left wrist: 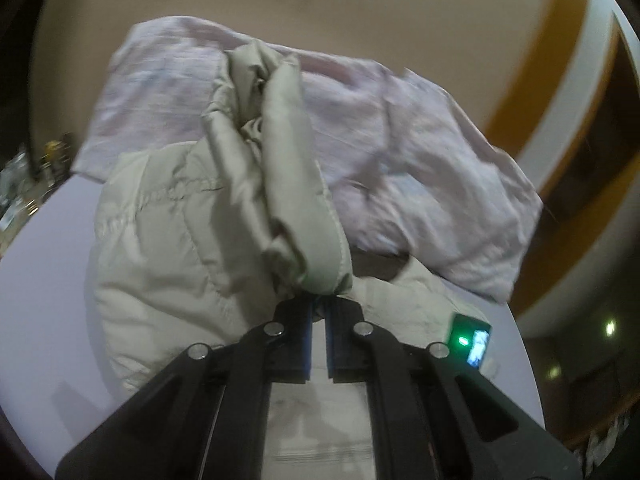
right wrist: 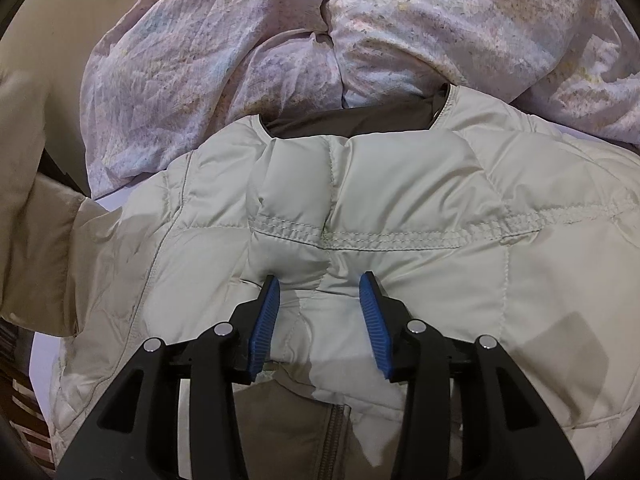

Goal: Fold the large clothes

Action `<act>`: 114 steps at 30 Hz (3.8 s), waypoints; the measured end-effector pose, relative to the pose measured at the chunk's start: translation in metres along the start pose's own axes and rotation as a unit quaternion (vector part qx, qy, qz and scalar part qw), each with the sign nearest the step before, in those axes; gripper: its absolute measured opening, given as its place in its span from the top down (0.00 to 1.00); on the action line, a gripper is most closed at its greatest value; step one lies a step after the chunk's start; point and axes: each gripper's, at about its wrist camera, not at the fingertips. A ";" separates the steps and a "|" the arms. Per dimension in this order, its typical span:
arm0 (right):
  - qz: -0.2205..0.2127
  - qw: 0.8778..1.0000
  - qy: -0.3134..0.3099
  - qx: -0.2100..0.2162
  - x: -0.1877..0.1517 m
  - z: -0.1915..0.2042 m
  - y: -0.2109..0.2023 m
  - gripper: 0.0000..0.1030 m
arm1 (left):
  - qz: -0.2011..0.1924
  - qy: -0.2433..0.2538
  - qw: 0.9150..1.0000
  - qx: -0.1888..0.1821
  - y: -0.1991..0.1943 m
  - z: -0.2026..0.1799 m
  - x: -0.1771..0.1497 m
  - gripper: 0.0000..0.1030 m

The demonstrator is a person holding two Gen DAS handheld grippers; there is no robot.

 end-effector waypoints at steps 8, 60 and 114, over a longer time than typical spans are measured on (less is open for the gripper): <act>0.002 1.000 0.011 -0.006 -0.006 -0.017 -0.034 0.53 | 0.050 0.058 0.995 -0.057 0.046 -0.070 -0.025 0.96; 0.033 0.997 0.030 -0.062 -0.038 -0.110 -0.140 0.26 | 0.086 0.154 0.977 0.121 0.026 -0.006 -0.106 0.16; -0.051 0.977 0.172 0.113 -0.137 -0.215 -0.284 0.85 | 0.088 -0.014 0.996 0.007 -0.133 0.110 -0.156 0.83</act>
Point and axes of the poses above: each gripper's, at about its wrist camera, not at the fingertips, and y roughly the way its jaws point, z to its left, x to its top, and after that the axes turned 2 degrees about -z, right-handed
